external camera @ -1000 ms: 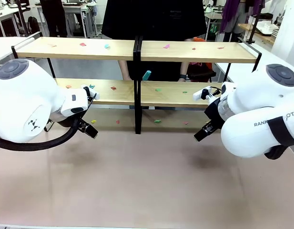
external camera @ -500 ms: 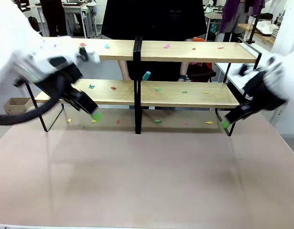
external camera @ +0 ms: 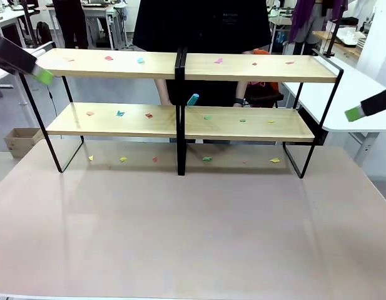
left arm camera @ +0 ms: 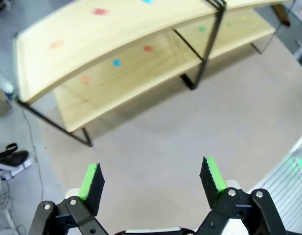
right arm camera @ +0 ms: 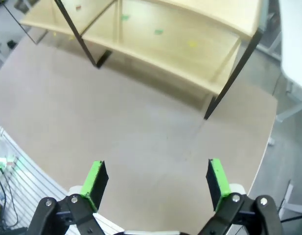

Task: Clean the shelves.
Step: Pick up the Duster when the human hands it over.

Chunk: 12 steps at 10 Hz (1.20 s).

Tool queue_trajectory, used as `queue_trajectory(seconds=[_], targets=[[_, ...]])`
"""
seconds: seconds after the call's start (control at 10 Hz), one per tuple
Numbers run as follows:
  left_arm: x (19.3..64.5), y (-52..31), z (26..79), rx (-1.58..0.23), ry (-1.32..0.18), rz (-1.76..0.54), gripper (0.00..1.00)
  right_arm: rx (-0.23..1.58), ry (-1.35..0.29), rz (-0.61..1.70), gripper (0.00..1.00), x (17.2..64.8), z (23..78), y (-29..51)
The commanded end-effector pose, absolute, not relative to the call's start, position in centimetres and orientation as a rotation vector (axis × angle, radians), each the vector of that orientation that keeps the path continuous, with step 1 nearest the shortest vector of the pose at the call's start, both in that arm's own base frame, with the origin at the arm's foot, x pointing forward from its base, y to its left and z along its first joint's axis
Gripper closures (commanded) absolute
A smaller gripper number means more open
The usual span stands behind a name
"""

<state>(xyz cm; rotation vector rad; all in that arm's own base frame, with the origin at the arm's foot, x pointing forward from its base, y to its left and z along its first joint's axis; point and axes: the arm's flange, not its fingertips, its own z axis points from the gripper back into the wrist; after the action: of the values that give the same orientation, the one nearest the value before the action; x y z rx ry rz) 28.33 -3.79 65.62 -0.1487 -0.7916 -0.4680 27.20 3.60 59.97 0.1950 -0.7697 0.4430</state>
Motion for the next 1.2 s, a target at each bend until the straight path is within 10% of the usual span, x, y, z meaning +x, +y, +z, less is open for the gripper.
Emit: queue_trajectory(seconds=[0.0,1.1], targets=[[30.0,-1.6,66.4,-0.112,-0.744,-0.453,0.0,0.123,-0.845,0.414,0.0,28.8,61.1,3.3],[34.2,-2.1,70.5,-0.07,-0.842,-0.522,0.0,0.071,-0.911,0.401,0.0,31.3,66.1,4.5]])
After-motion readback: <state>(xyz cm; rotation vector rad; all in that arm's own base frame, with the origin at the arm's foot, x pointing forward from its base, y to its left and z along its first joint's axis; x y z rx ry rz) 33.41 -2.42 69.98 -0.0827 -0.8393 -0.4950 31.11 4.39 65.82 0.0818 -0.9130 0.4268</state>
